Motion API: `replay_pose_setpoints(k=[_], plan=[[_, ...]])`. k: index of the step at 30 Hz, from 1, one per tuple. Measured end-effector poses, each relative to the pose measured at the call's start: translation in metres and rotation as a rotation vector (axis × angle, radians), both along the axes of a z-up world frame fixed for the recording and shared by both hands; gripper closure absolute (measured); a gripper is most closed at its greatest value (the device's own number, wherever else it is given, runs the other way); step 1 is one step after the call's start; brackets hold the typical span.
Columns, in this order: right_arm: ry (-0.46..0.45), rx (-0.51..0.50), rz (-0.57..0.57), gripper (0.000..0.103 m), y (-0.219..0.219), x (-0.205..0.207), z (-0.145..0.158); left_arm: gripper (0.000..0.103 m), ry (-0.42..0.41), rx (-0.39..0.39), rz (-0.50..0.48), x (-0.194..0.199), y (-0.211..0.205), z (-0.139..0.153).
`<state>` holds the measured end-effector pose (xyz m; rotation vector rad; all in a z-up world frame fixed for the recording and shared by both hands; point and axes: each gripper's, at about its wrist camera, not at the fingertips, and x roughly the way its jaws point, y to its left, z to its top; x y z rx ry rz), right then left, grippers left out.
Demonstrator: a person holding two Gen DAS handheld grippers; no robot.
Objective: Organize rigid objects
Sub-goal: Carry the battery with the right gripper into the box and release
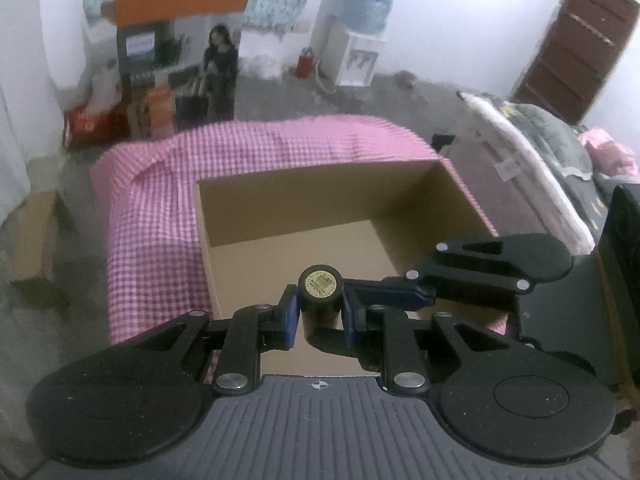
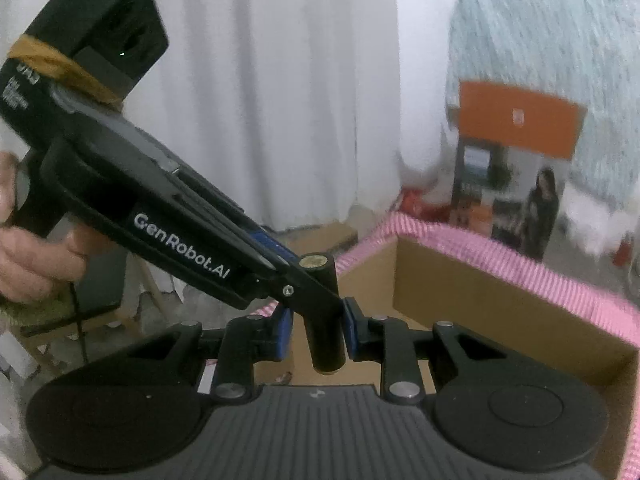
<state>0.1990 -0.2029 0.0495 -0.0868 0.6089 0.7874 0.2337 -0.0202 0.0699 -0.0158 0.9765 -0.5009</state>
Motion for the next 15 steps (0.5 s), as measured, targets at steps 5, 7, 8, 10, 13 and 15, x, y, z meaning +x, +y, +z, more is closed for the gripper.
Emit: replay_pose_setpoints(k=[5, 7, 8, 10, 13, 15], plan=[[0.224, 0.038, -0.036, 0.089, -0.005, 0.059, -0.027, 0.081, 0.040, 0.042, 0.064, 0.036, -0.001, -0.025], [0.309, 0.047, -0.058, 0.093, -0.007, 0.082, -0.040, 0.080, 0.033, 0.065, 0.096, 0.045, 0.000, -0.032], [0.344, 0.043, -0.071, 0.093, -0.007, 0.095, -0.046, 0.080, 0.025, 0.080, 0.112, 0.048, 0.000, -0.034], [0.418, 0.045, -0.101, 0.093, -0.007, 0.117, -0.060, 0.079, 0.006, 0.094, 0.122, 0.050, 0.001, -0.034], [0.517, 0.057, -0.138, 0.093, -0.006, 0.142, -0.076, 0.077, -0.007, 0.095, 0.120, 0.053, 0.002, -0.032], [0.545, 0.054, -0.161, 0.093, -0.006, 0.147, -0.082, 0.076, -0.029, 0.107, 0.123, 0.051, 0.001, -0.029]])
